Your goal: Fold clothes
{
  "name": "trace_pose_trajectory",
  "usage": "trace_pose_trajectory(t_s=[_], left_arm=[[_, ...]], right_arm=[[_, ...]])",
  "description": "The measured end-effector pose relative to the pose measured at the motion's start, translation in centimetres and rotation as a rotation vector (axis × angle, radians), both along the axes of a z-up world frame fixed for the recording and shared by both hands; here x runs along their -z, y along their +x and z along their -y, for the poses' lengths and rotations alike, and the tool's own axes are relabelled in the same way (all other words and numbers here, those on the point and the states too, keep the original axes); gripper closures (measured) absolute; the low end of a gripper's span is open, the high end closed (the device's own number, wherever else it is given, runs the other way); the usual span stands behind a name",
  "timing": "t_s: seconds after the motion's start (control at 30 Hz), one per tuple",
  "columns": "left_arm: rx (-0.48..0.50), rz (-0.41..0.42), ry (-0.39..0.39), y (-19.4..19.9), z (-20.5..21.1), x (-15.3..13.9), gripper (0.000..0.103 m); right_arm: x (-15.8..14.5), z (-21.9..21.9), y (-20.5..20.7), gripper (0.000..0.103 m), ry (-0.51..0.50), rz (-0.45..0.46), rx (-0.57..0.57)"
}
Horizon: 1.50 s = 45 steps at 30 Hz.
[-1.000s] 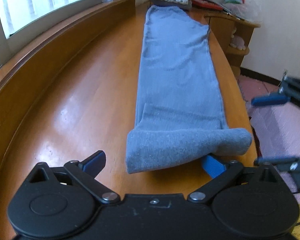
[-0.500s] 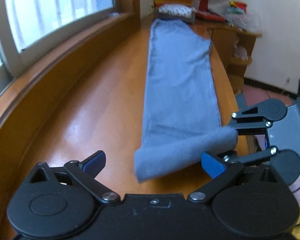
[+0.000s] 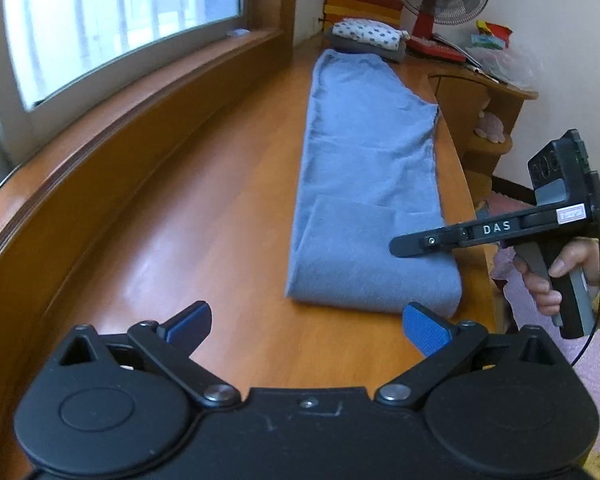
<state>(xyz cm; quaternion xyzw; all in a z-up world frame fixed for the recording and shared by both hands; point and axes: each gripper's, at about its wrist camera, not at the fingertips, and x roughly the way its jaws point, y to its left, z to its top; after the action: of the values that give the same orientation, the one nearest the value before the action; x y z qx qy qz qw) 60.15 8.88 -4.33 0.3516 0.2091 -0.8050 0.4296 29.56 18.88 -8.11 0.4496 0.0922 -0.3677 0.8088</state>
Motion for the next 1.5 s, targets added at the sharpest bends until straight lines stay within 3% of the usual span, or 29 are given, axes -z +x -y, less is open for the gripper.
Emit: trace_pose_trajectory(t_s=[0.13, 0.2, 0.27, 0.37, 0.5, 0.6, 0.8, 0.93, 1.03, 1.17, 1.5], left_arm=[[0.053, 0.033, -0.023, -2.7, 1.7, 0.4, 0.001], [0.085, 0.054, -0.034, -4.1, 2.7, 0.8, 0.001], [0.102, 0.089, -0.046, -5.4, 3.3, 1.7, 0.001], [0.109, 0.187, -0.039, -7.1, 4.5, 3.7, 0.001], [0.128, 0.231, -0.025, -8.0, 5.0, 5.0, 0.0], [0.132, 0.26, -0.02, -8.4, 4.9, 5.1, 0.0], [0.105, 0.294, 0.001, -8.8, 4.5, 5.0, 0.0], [0.101, 0.328, 0.001, -9.3, 3.2, 4.8, 0.0], [0.095, 0.321, 0.037, -9.4, 2.5, 4.9, 0.0], [0.054, 0.308, 0.087, -9.0, 1.5, 4.7, 0.0], [-0.067, 0.289, 0.148, -8.9, 0.3, 4.4, 0.0]], right_arm=[[-0.5, -0.4, 0.5, 0.078, -0.046, -0.052, -0.02], [-1.0, -0.7, 0.8, 0.066, -0.067, -0.087, -0.029], [-1.5, -1.0, 1.1, 0.06, -0.076, -0.117, -0.036], [-2.4, -1.3, 1.3, 0.046, -0.116, -0.207, -0.036], [-3.4, -2.8, -0.1, 0.035, -0.165, -0.313, -0.003], [-4.5, -3.2, -2.7, 0.035, -0.207, -0.374, 0.054], [-5.8, 5.0, -7.9, 0.034, -0.221, -0.497, 0.288], [-4.5, 12.3, -9.0, 0.034, -0.185, -0.588, 0.316], [-3.4, 15.5, -8.5, 0.034, -0.161, -0.666, 0.267], [-1.8, 16.8, -7.9, 0.033, -0.187, -0.717, 0.117], [-1.4, 22.4, -6.4, 0.03, -0.255, -0.663, -0.061]])
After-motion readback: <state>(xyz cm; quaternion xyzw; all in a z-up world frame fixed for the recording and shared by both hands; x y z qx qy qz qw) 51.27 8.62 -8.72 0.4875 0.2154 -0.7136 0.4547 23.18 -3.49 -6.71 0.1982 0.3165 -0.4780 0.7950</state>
